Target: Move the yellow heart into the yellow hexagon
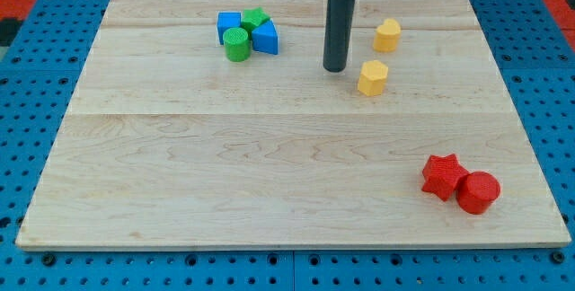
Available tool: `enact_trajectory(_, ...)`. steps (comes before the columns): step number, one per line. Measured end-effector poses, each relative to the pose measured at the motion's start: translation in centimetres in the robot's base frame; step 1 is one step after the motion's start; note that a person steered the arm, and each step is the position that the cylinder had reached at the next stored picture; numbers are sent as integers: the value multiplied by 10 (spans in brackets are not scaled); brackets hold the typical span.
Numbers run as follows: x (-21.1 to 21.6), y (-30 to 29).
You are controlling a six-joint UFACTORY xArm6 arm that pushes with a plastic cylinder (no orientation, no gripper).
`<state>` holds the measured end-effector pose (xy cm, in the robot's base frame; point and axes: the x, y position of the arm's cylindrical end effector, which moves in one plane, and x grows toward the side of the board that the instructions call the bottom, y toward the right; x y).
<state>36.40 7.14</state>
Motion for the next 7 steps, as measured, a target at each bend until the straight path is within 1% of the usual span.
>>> enact_trajectory(1, 4, 77)
enact_trajectory(2, -1, 62)
enact_trajectory(3, -28, 90)
enact_trajectory(4, -72, 120)
enact_trajectory(5, -100, 77)
enact_trajectory(6, -85, 38)
enact_trajectory(7, -53, 56)
